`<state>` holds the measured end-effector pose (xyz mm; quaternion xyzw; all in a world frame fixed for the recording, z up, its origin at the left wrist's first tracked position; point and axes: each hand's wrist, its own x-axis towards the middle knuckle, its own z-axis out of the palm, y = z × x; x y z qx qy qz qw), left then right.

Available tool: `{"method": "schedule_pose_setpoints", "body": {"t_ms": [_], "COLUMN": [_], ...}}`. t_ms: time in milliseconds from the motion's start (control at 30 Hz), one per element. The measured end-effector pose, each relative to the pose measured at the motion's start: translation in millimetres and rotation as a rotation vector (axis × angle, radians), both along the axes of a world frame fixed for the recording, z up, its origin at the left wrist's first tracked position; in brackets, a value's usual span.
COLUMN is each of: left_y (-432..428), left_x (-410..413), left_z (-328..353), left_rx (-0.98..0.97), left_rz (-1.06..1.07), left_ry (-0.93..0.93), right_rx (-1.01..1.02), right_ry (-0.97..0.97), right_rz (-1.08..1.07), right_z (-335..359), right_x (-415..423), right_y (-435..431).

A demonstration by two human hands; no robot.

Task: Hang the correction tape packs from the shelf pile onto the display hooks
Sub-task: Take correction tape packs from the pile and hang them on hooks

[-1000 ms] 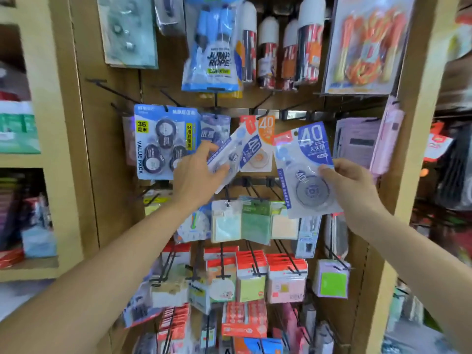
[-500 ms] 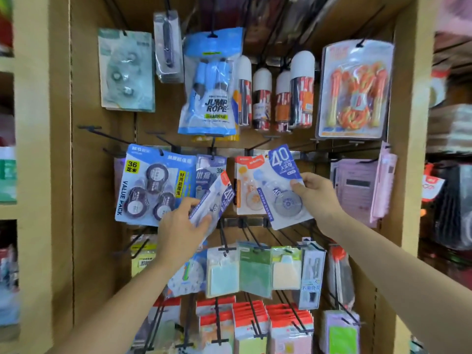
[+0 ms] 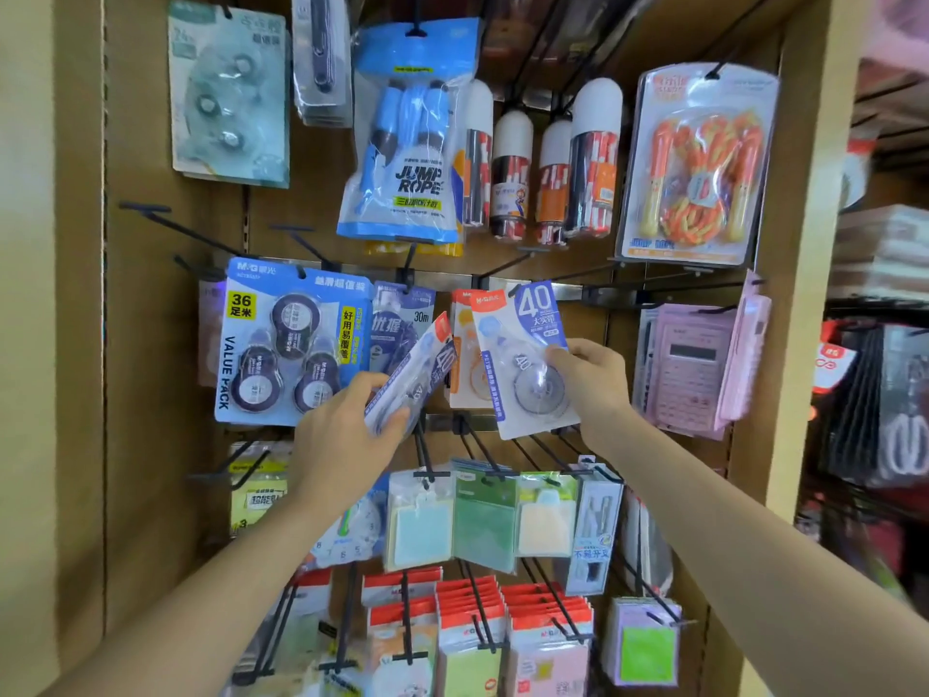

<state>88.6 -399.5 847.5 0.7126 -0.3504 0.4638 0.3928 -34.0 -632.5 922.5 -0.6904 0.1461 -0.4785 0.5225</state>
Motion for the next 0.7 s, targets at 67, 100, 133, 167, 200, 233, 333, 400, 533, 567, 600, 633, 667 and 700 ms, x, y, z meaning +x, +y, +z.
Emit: {"method": "schedule_pose_setpoints", "body": {"t_ms": [67, 100, 133, 167, 200, 233, 333, 400, 533, 567, 600, 633, 667, 700], "left_y": [-0.5, -0.6, -0.7, -0.7, -0.5, -0.3, 0.2, 0.4, 1.1, 1.0, 0.7, 0.2, -0.1, -0.1], "left_x": [2.4, 2.7, 3.1, 3.3, 3.7, 4.1, 5.8, 7.0, 8.4, 8.0, 7.6, 7.1, 6.6, 5.8], "left_z": [-0.8, -1.0, -1.5, -1.7, -2.3, -2.8, -4.8, -5.5, -5.5, -5.9, -6.4, -6.7, -6.5, -5.8], "left_rx": [-0.032, -0.045, -0.054, -0.059, -0.063, -0.067, -0.084, -0.088, -0.104, -0.105, -0.104, -0.104, -0.107, -0.113], "left_rz": [0.001, 0.002, 0.008, 0.015, 0.023, 0.025, 0.012, -0.004, -0.076, -0.094, -0.11, -0.127, -0.147, -0.168], "left_ry": [-0.027, -0.036, -0.046, -0.054, -0.06, -0.062, -0.058, -0.057, -0.025, -0.016, -0.008, -0.005, -0.007, -0.008], "right_rx": [-0.025, -0.045, -0.067, -0.089, -0.101, -0.107, -0.13, -0.133, -0.191, -0.226, -0.239, -0.214, -0.154, -0.078], "right_ry": [0.021, 0.035, 0.048, 0.065, 0.084, 0.112, 0.206, 0.26, 0.064, -0.046, -0.133, -0.178, -0.174, -0.138], "right_rz": [-0.046, -0.073, -0.099, -0.126, -0.145, -0.159, -0.212, -0.235, -0.392, -0.398, -0.336, -0.203, -0.022, 0.17], "right_z": [4.1, 7.3, 11.1, 14.8, 17.9, 20.7, 25.3, 25.3, 13.1, 8.2, 3.2, -1.9, -5.8, -9.0], "right_x": [9.3, 15.3, 21.8, 28.4, 35.4, 41.2, 53.7, 58.9, 59.3, 55.9, 52.1, 47.9, 43.1, 39.2], "right_y": [-2.0, -3.6, -5.0, -6.7, -8.6, -10.2, -13.3, -13.2, 4.4, 12.5, 21.0, 29.7, 39.0, 47.2]}}
